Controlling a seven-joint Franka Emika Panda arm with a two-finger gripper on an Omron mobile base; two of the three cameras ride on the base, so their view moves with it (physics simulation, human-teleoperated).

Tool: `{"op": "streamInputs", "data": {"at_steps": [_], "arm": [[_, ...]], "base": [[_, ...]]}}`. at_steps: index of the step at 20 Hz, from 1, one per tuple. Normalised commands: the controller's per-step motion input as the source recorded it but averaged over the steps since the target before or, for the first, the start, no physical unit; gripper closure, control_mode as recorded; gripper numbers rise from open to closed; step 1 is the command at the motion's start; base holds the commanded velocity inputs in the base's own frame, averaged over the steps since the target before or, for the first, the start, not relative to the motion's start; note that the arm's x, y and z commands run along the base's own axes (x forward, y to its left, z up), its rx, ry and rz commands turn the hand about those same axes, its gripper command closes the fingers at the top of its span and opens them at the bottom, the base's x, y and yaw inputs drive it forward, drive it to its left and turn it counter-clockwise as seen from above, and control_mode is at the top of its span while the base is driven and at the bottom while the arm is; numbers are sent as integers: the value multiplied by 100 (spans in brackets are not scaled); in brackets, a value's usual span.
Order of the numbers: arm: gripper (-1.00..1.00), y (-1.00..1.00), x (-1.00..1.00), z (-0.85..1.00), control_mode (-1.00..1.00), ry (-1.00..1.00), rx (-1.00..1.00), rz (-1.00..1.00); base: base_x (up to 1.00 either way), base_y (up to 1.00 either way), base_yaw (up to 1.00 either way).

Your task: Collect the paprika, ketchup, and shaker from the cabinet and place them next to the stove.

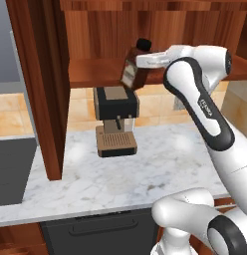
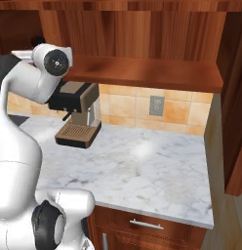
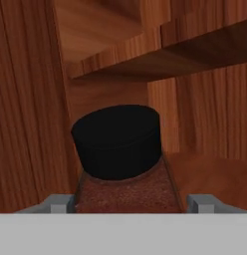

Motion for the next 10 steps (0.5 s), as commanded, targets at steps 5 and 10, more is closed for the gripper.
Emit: {"op": "streamInputs", "data": {"at_steps": [5,10], "arm": [[100,-18,-100,0,-100,0,0,16],[100,-20,-97,0,-100,0,0,16]], "base": [[0,0,0],[0,0,0]]}}
